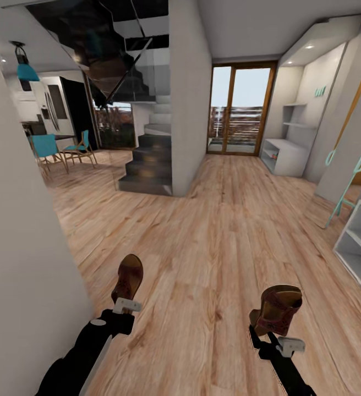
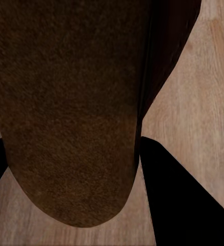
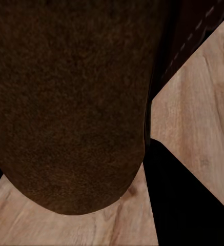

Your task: Pick up the two gym shoes and the two sandals from the corridor floor and place them onto the hallstand (shoe rack) in the corridor, making sure they are on the rack and not on the floor. Arrange them so the two gym shoes are next to each other and the two sandals are next to each other.

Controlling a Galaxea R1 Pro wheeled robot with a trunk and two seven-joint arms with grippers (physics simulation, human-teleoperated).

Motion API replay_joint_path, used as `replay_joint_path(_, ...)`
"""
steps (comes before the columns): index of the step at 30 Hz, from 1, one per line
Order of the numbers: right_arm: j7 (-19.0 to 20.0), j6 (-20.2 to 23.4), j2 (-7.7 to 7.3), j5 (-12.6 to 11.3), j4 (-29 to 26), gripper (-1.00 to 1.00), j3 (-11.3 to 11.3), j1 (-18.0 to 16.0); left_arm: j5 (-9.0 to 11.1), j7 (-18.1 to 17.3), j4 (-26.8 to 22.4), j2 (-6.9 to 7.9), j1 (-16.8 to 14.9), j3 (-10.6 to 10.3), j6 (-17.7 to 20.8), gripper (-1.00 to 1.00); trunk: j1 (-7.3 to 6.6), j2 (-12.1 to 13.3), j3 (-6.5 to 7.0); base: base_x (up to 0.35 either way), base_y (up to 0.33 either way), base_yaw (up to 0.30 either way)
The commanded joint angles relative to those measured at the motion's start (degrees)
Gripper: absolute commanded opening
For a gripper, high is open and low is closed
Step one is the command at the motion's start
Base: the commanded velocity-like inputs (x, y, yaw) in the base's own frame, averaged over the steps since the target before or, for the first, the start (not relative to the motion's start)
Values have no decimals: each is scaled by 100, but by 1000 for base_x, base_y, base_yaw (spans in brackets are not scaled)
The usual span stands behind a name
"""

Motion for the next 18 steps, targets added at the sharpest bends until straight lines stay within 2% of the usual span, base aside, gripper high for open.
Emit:
replay_joint_path(1,-110,14,-11,-17,-2,-100,-8,0,-21,-10,-1,0,0,0,0,-100,0,0,0,276,-209,-3)
replay_joint_path(3,-525,34,-87,-36,-4,-100,-31,0,-20,-11,-1,0,0,0,0,-100,0,0,0,277,-207,-2)
replay_joint_path(4,-1020,41,-176,-52,-5,-100,-77,0,-18,-11,-1,0,0,-2,0,-100,0,0,0,277,-206,-1)
replay_joint_path(7,-3192,32,-344,-102,-6,-100,-269,0,-18,-10,-1,0,0,-1,0,-100,0,0,0,278,-205,0)
replay_joint_path(8,-3676,26,-365,-97,-7,-100,-295,0,-18,-8,-1,0,0,-1,0,-100,0,0,0,278,-205,0)
replay_joint_path(10,-4177,13,-378,-71,-7,-100,-307,0,-19,-7,-1,0,0,0,0,-100,0,0,0,278,-204,0)
replay_joint_path(12,-4338,3,-377,-9,-7,-100,-259,0,-21,-8,-1,0,0,0,0,-100,0,0,0,278,-203,0)
replay_joint_path(13,-4399,-1,-370,130,-7,-100,-132,0,-20,-11,-1,0,0,0,0,-100,0,0,0,278,-203,0)
replay_joint_path(14,-4434,-3,-366,420,-7,-100,143,0,-20,-9,-1,0,0,0,0,-100,0,0,0,278,-202,0)
replay_joint_path(17,-4480,-12,-356,1539,-2,-100,1141,0,-19,-7,-1,0,0,0,0,-100,0,0,0,279,-202,0)
replay_joint_path(18,-4486,-13,-355,1693,-1,-100,1260,0,-20,-7,-1,0,0,0,0,-100,0,0,0,279,-202,0)
